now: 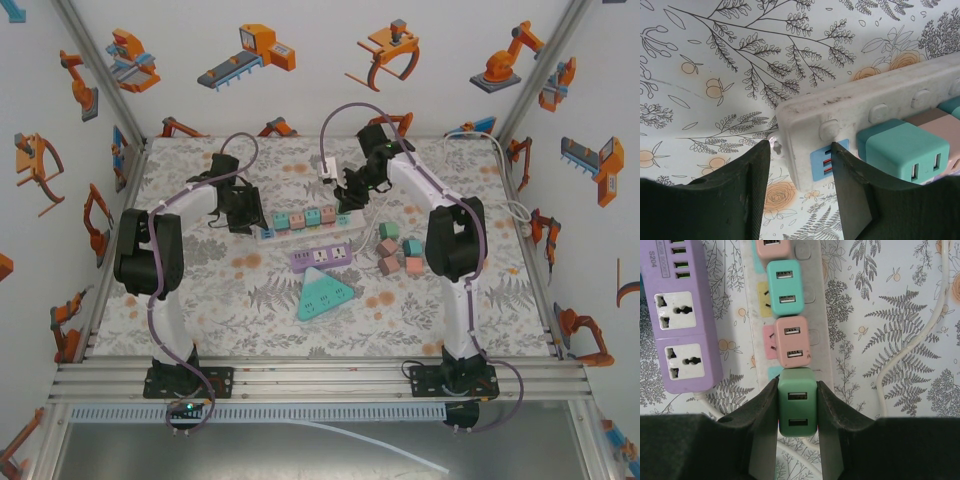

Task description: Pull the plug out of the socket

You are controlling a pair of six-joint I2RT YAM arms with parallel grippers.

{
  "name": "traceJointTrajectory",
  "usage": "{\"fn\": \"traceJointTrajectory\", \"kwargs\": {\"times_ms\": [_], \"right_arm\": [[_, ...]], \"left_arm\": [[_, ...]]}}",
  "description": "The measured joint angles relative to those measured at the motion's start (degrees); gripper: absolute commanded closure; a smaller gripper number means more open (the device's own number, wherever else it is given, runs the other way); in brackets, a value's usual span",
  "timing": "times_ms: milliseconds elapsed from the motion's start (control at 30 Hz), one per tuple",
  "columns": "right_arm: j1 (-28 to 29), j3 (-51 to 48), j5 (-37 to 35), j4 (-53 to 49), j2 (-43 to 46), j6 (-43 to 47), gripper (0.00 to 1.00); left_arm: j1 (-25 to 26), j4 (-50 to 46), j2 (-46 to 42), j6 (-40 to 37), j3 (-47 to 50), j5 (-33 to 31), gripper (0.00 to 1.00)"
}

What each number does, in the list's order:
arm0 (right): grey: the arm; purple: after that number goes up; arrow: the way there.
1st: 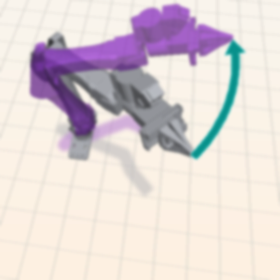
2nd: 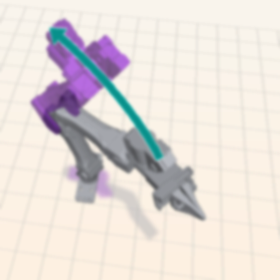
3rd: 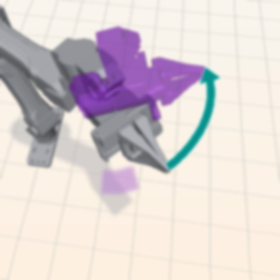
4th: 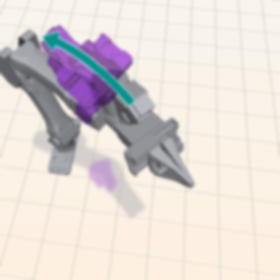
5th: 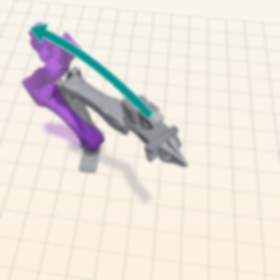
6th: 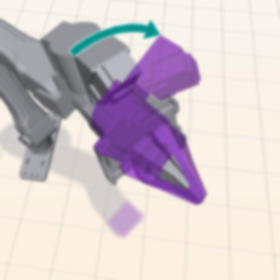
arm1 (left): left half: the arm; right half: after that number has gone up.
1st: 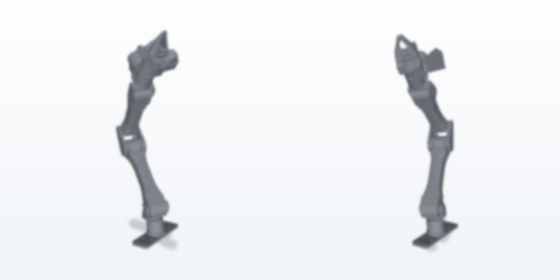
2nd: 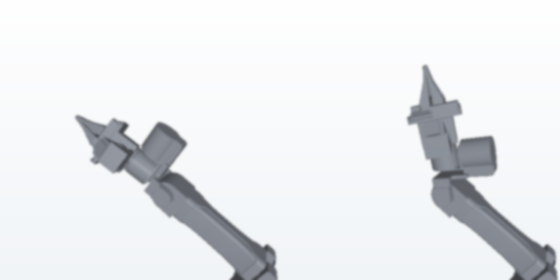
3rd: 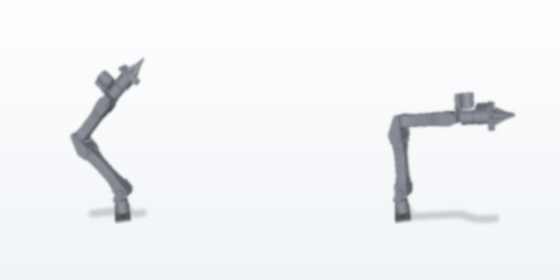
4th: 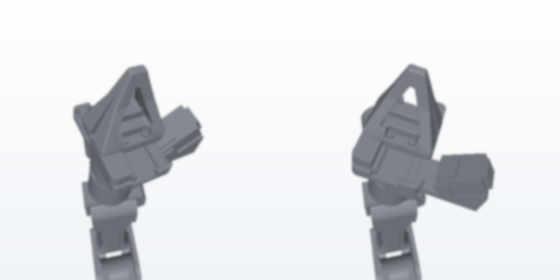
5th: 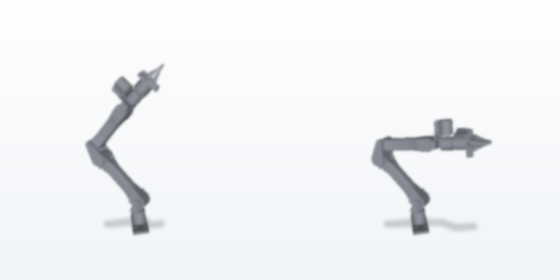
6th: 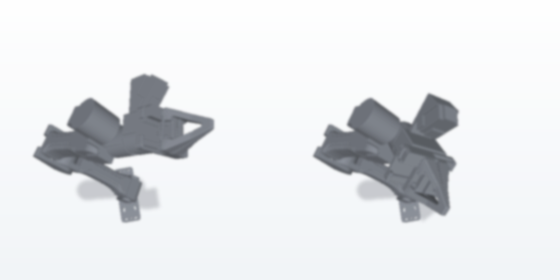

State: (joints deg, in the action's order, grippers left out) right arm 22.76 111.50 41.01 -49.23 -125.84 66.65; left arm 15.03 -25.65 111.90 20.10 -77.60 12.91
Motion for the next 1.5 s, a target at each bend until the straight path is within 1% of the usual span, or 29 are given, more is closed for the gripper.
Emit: {"fn": "traceJointTrajectory", "kwargs": {"times_ms": [300,500,633,733,833,900,1067,1200,1367,1500], "right_arm": [[0.0,-0.59,0.07,-0.02,1.42,-0.02,0.87],[0.55,-2.86,1.25,0.2,6.99,-1.49,0.87],[0.44,-6.14,1.88,2.01,12.04,-6.6,0.87],[-0.46,-10.05,2.49,6.1,16.44,-15.23,0.87],[-2.51,-14.64,2.36,12.09,20.98,-28.02,0.87],[-4.85,-17.62,1.77,16.9,23.76,-38.29,0.87],[-13.0,-27.41,1.7,28.92,30.1,-61.46,0.87],[-20.76,-35.71,1.79,36.65,33.42,-77.37,0.85],[-30.05,-43.36,1.62,43.95,33.66,-92.0,0.85],[-33.88,-48.54,1.07,47.8,33.31,-97.85,0.85]], "left_arm": [[0.13,-0.04,-0.26,-0.02,-0.02,-0.26,0.5],[0.76,-1.51,-1.88,-0.87,0.0,-1.46,0.47],[0.85,-2.23,-5.11,-1.62,0.0,-1.51,0.46],[0.85,-1.95,-9.68,-2.29,0.04,-0.66,0.46],[1.03,0.11,-15.67,-3.41,0.76,2.03,0.45],[1.51,2.82,-20.41,-4.44,2.21,4.87,0.44],[4.66,9.25,-29.24,-8.33,7.41,13.46,0.41],[7.43,12.17,-33.33,-12.22,13.09,19.34,0.38],[11.21,12.39,-36.2,-17.55,17.42,24.33,0.32],[13.88,12.31,-38.21,-20.74,18.16,26.97,0.17]]}}
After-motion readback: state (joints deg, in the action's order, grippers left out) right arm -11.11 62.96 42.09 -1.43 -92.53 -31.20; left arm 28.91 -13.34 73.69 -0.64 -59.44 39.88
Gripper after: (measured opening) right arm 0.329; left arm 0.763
